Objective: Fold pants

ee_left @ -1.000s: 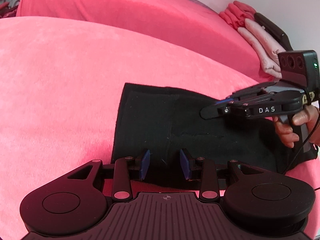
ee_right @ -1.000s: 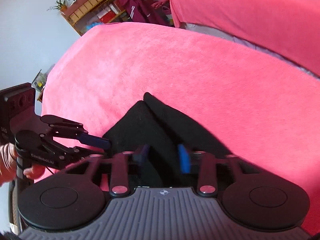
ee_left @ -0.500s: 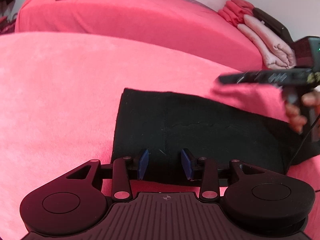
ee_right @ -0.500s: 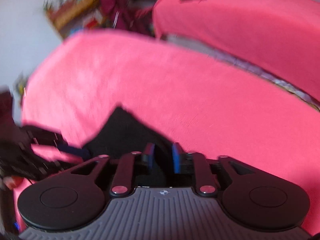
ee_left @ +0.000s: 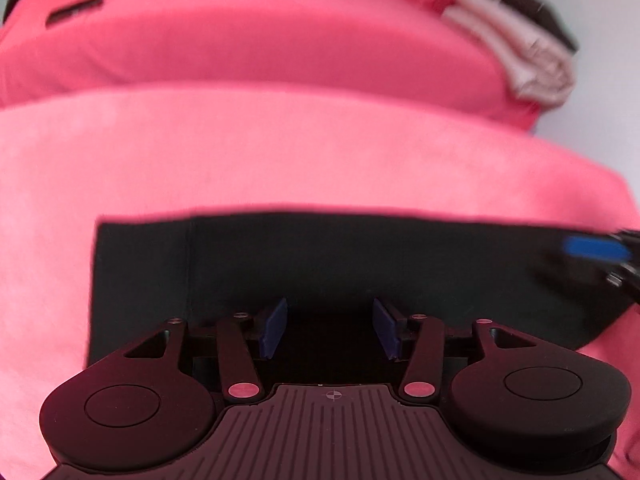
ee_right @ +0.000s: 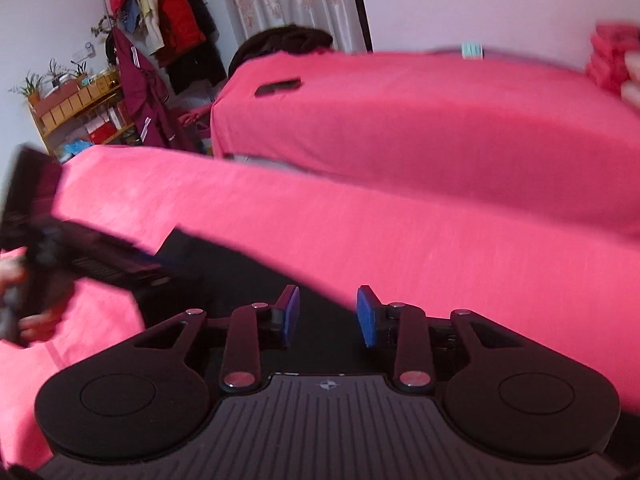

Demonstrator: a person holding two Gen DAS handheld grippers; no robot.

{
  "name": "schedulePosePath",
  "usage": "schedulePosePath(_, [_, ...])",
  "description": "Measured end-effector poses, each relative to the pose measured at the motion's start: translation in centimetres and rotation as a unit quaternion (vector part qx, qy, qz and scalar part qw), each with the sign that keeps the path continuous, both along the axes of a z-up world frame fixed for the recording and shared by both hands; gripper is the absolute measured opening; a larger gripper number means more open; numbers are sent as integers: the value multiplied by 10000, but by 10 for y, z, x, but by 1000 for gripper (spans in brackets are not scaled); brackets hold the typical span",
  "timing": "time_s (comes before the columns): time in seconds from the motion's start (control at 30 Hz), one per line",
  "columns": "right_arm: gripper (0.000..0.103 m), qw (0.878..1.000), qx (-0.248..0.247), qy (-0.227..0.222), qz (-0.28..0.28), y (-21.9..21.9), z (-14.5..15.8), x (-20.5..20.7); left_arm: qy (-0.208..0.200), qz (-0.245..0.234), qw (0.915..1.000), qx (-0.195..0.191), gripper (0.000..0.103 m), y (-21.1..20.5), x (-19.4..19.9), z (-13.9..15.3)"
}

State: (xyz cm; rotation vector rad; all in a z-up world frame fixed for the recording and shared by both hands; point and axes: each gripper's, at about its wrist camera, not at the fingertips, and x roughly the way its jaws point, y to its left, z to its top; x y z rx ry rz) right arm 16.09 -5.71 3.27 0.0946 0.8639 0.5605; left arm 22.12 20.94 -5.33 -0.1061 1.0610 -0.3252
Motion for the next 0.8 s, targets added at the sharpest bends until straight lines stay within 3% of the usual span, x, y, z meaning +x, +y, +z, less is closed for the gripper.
schedulePosePath(0.1, [38,9973,-331,402,-512,-32,-17,-18,51,111,9998,-139,103,7,1,0])
schedulePosePath(0.13, [38,9964,-137,537,-641,-46,-16,-26,82,137,9998,-144,103,7,1,2])
schedulePosePath(0.23, [39,9888,1091,868,-526,-77,-13,-59,169,136,9998,-26,103,3,3,3])
schedulePosePath(0.33, [42,9854,1350,1035,111,-59,-25,-76,244,153,9995,152,103,-6,8,2])
schedulePosePath(0.47, [42,9827,1412,1002,651,-18,-49,-66,300,175,9990,284,103,-11,8,3])
schedulePosePath(0.57, [42,9851,1364,706,771,0,-54,-43,322,191,9987,340,103,-13,9,2])
schedulePosePath(0.63, [43,9850,1573,513,499,-6,-52,-33,338,210,9985,373,103,-17,10,3])
schedulePosePath(0.73, [50,9690,2269,897,385,-9,-61,-20,331,214,9984,409,103,-21,11,2])
schedulePosePath(0.8, [57,9540,2321,1509,1150,5,-70,-25,336,206,9984,405,103,-21,10,2])
